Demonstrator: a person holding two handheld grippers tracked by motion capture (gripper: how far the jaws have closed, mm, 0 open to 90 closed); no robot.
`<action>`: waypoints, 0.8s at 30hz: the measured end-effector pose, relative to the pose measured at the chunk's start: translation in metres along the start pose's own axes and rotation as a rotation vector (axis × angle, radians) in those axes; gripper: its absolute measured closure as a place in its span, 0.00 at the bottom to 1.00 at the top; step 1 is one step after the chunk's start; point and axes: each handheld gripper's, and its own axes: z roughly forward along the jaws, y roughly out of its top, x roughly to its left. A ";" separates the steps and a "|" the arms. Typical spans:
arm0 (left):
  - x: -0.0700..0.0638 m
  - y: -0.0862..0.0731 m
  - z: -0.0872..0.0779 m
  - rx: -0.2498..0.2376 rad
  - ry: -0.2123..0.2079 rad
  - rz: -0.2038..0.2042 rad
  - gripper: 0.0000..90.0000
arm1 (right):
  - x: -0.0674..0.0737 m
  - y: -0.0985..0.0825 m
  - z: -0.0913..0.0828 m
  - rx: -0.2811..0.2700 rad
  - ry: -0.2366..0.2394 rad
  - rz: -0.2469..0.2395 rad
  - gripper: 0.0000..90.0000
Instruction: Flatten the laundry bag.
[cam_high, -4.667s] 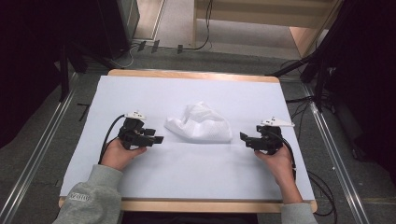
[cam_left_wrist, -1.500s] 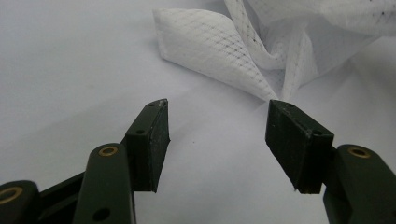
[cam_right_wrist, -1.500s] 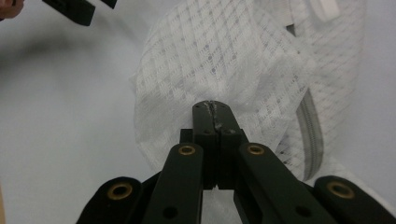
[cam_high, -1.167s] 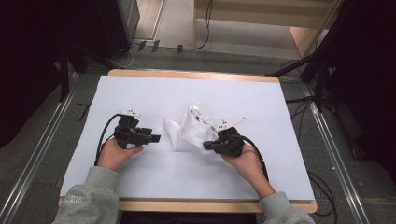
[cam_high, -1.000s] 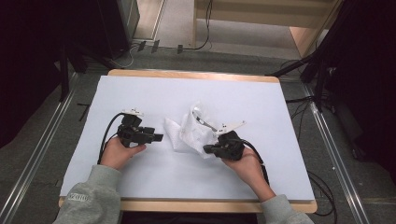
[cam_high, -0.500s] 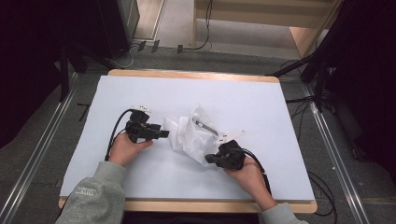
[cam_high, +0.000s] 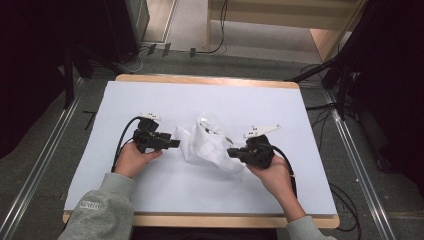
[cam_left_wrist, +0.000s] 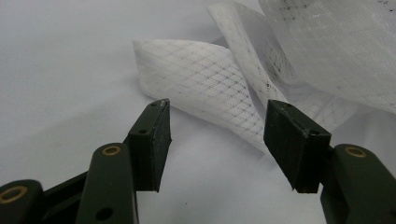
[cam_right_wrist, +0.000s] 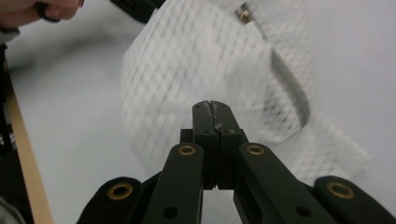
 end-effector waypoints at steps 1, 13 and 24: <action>0.000 0.000 0.000 0.000 0.000 0.000 0.47 | -0.005 0.005 0.002 -0.003 -0.006 0.000 1.00; 0.007 0.009 0.023 0.021 0.013 0.004 0.47 | -0.036 0.035 0.032 0.009 -0.042 0.014 1.00; -0.005 0.012 0.045 0.045 0.039 0.099 0.64 | -0.026 0.030 0.054 0.061 0.016 0.001 1.00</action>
